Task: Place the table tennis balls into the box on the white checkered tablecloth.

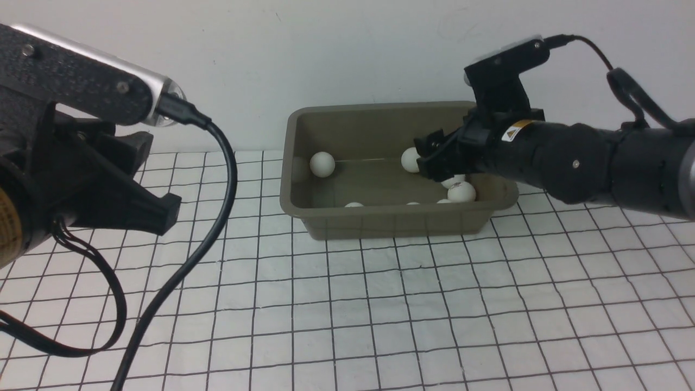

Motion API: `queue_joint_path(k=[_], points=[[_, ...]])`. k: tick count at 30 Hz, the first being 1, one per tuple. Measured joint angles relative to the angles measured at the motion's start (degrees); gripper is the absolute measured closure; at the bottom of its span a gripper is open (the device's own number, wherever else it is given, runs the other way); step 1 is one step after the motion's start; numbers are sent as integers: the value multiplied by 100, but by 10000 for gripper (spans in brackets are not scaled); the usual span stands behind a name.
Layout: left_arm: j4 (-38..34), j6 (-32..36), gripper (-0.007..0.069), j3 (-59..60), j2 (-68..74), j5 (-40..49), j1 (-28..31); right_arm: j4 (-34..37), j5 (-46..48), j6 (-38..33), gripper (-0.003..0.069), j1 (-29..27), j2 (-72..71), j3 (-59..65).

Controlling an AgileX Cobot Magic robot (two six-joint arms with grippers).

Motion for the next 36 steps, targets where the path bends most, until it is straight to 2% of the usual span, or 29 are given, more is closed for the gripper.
queue_joint_path(k=[6, 10, 20, 31, 36], points=[[-35, -19, 415, 0, 0, 0, 0, -20, -12, -282, 81, 0, -632, 0], [-41, -53, 415, 0, 0, -97, 0, -20, -42, -606, 94, -41, -1605, 0], [-83, -65, 415, 0, 0, -541, 0, -78, 911, -731, 167, -113, -3796, 0], [-123, -65, 415, 0, 0, -601, 0, -420, 3300, -530, 177, -1267, -5309, 0], [-123, -106, 415, 0, 0, -601, 0, -869, 4300, -81, 177, -1586, -5919, 0]])
